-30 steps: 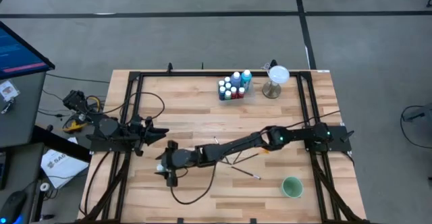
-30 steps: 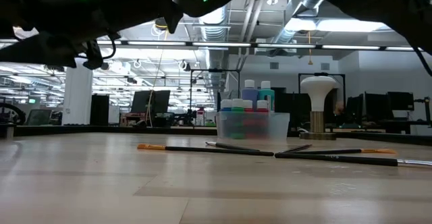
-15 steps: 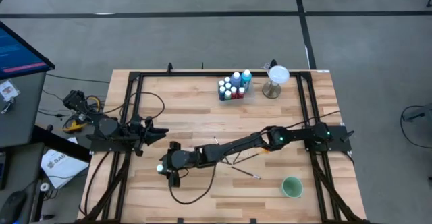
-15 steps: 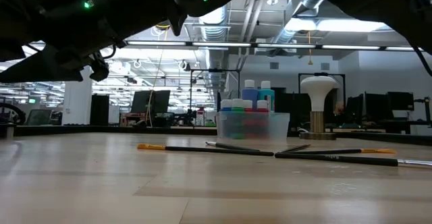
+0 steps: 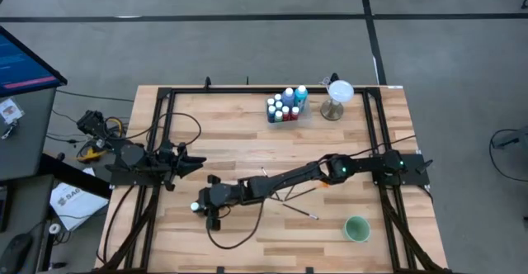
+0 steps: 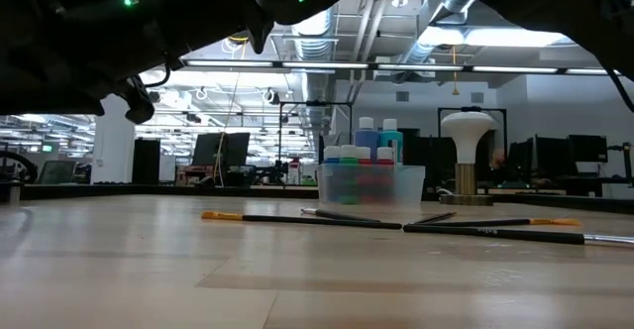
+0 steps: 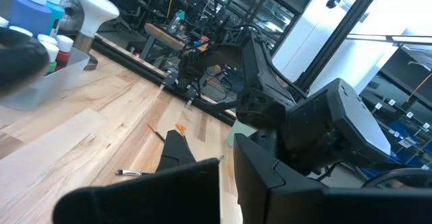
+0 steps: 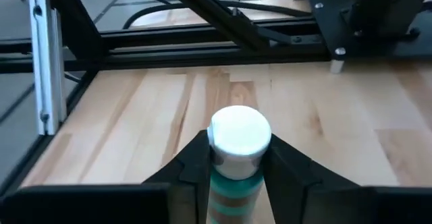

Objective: Pick & Place Paint Supplies
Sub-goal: Put the dark green paint bottle into the transparent bin

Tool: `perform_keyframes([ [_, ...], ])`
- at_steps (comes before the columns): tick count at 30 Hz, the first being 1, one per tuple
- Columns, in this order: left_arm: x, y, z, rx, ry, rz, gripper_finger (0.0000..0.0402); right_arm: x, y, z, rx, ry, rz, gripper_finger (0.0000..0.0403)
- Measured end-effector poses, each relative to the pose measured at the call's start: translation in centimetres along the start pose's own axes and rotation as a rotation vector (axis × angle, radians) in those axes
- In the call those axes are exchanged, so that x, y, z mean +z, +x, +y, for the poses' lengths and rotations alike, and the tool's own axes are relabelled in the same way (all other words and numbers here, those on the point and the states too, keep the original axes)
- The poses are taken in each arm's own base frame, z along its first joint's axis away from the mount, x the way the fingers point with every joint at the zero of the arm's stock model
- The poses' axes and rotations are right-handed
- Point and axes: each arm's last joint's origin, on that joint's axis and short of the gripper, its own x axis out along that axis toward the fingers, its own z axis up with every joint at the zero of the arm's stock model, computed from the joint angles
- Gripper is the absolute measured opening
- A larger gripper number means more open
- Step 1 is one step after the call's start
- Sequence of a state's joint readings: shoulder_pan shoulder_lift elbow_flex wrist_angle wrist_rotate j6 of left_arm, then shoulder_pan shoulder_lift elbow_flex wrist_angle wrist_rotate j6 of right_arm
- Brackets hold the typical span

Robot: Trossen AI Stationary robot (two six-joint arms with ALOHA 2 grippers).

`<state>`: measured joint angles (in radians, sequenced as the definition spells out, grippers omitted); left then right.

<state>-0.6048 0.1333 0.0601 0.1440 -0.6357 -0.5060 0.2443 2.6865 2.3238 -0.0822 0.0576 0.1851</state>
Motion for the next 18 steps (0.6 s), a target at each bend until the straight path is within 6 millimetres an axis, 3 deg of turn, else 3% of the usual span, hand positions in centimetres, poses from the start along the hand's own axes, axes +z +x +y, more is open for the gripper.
perform_keyframes([
  [5, 0.0, 0.0, 0.0, 0.000, 0.000, 0.000, 0.0002, 0.6, -0.6, 0.2, 0.010, 0.059, 0.019, 0.0096],
  [9, 0.0, 0.0, 0.0, 0.000, 0.000, 0.000, 0.0002, 2.8, -2.4, 0.8, 0.013, 0.051, 0.025, 0.0096],
  [13, 0.0, 0.0, 0.0, 0.000, 0.000, 0.000, 0.0002, 6.6, -6.2, 1.7, 0.017, 0.017, 0.032, 0.0096],
  [18, 0.0, 0.0, 0.0, 0.000, 0.000, 0.000, 0.0002, 10.8, -12.4, 3.0, 0.021, -0.076, 0.095, 0.0096],
])
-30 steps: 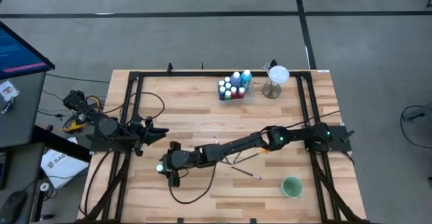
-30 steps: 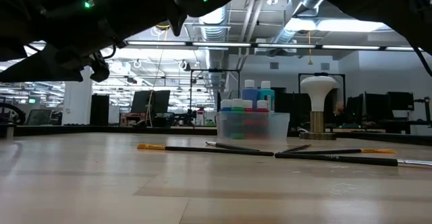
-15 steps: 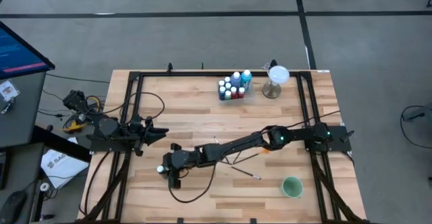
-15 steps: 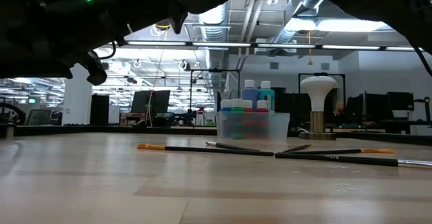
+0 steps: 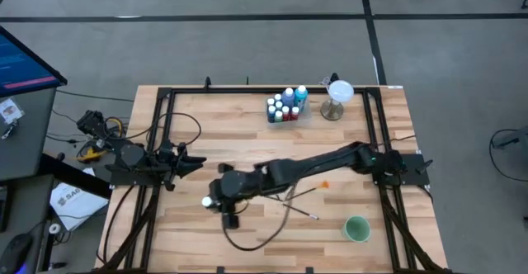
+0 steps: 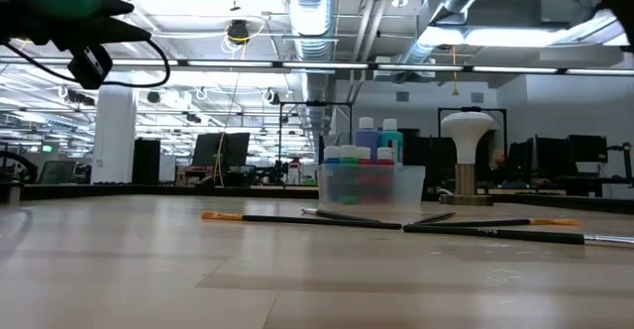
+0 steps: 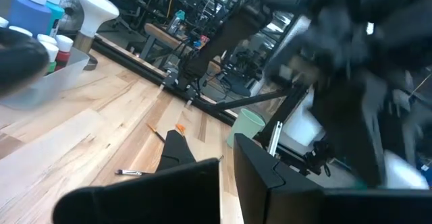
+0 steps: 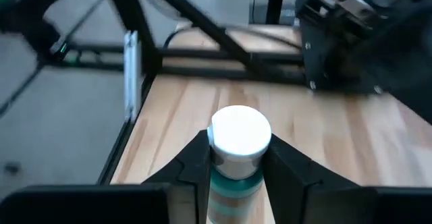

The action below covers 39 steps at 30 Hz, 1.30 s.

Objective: Pick & Place Paint Supplies
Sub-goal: Put the dark green paint bottle into the transparent bin

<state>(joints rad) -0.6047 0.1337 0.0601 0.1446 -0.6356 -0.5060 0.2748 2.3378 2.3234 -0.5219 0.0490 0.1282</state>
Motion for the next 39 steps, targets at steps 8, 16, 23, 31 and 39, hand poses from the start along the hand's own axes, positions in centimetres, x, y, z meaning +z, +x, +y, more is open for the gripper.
perform_keyframes([
  [8, 0.0, 0.0, 0.0, -0.002, -0.003, -0.003, 0.0002, 2.4, -13.4, 1.2, -0.107, -0.105, 0.245, 0.0096],
  [16, 0.1, 0.0, 0.0, -0.004, -0.006, -0.007, 0.0002, 2.3, -27.5, -0.1, -0.400, -0.128, 0.217, 0.0096],
  [23, 0.1, 0.0, -0.1, -0.006, -0.009, -0.011, 0.0002, -4.1, -36.8, -2.7, -0.592, -0.022, 0.026, 0.0096],
  [31, 0.2, 0.0, -0.1, -0.008, -0.013, -0.015, 0.0002, -12.6, -39.4, -6.1, -0.778, 0.087, -0.274, 0.0096],
  [39, 0.2, 0.0, -0.1, -0.008, -0.013, -0.015, 0.0002, -19.4, -35.3, -9.1, -0.846, 0.142, -0.361, 0.0096],
])
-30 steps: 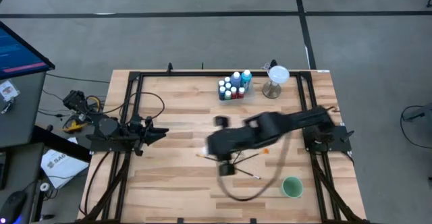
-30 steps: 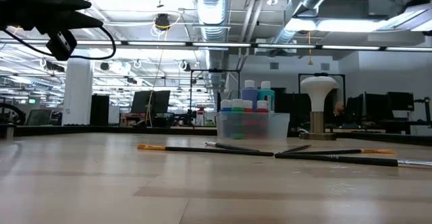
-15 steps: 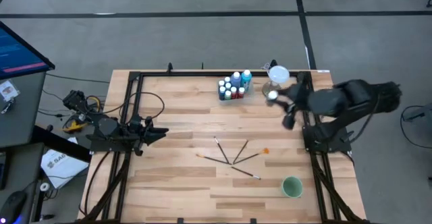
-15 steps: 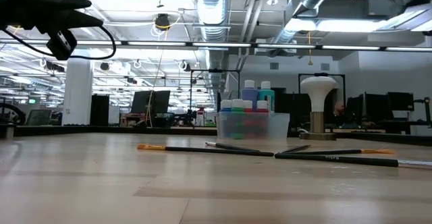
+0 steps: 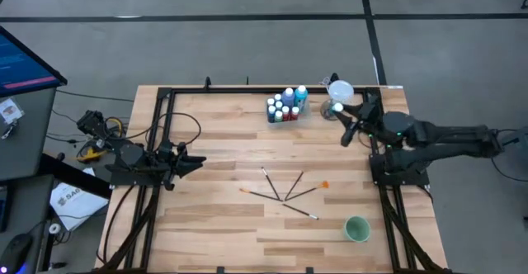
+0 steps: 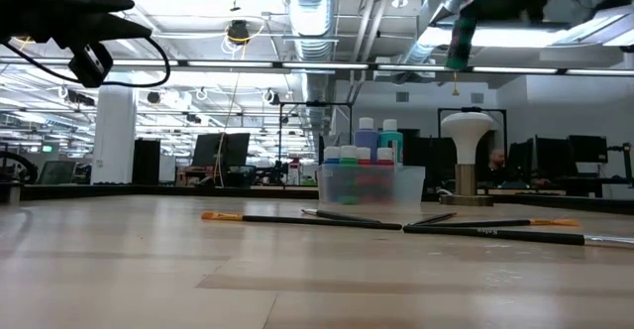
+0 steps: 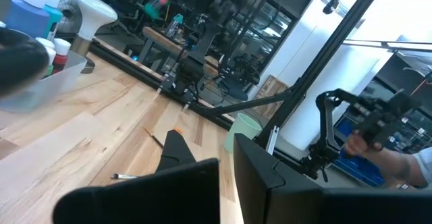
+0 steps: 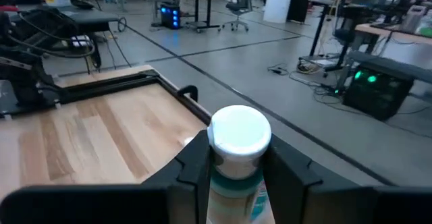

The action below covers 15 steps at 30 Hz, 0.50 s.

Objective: Pick & Place Paint Supplies
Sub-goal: Put the dark green paint bottle into the transparent bin

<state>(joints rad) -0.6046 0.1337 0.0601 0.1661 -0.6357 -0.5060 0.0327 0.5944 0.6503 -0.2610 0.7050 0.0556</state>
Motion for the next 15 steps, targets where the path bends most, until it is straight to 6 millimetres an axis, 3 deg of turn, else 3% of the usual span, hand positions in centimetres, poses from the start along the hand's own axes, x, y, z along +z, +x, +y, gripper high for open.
perform_keyframes([
  [8, 0.0, 0.0, 0.0, 0.000, 0.000, 0.000, 0.0002, -4.5, 4.0, -0.4, 0.027, 0.110, -0.017, 0.0096],
  [15, 0.0, 0.0, 0.0, 0.000, 0.000, 0.000, 0.0002, -5.3, 7.2, -1.7, 0.009, 0.173, 0.029, 0.0098],
])
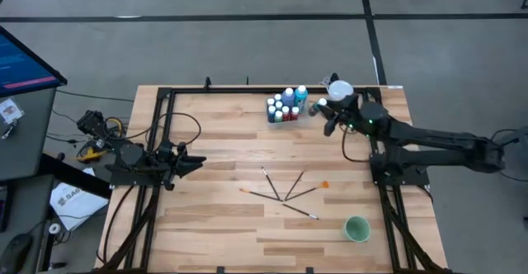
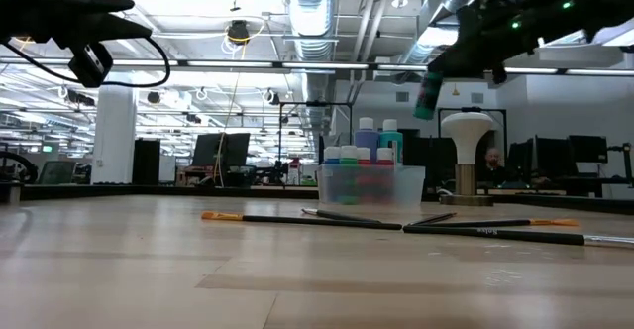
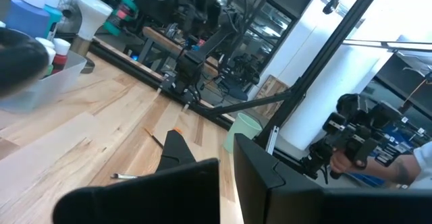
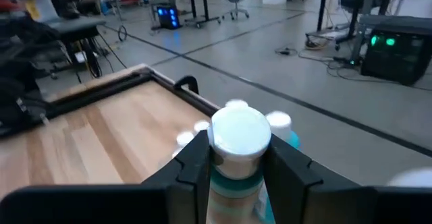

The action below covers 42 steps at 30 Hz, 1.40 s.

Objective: Pick & Place Paint Supplies
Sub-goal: Put the dark green paint bottle into the transparent bin

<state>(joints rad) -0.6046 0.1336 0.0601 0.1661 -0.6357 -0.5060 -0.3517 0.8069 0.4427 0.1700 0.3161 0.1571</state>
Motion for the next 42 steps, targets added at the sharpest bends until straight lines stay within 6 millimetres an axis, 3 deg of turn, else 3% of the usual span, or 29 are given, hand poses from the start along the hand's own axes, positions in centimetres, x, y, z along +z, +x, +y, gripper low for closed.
perform_keyframes([
  [8, 0.0, 0.0, 0.0, 0.000, 0.000, 0.000, 0.0002, -0.6, 2.7, -0.5, -0.031, 0.067, -0.005, 0.0099],
  [14, 0.0, 0.0, 0.0, 0.000, 0.000, 0.000, 0.0002, -1.3, 3.6, -0.4, -0.017, 0.110, 0.026, 0.0099],
  [30, 0.0, 0.0, 0.0, 0.000, 0.000, 0.000, 0.0002, 0.2, 2.1, -0.4, 0.057, 0.127, -0.053, 0.0102],
  [42, 0.0, 0.0, 0.0, 0.000, 0.000, 0.000, 0.0002, 0.0, 2.4, -0.4, 0.041, 0.135, -0.040, 0.0103],
])
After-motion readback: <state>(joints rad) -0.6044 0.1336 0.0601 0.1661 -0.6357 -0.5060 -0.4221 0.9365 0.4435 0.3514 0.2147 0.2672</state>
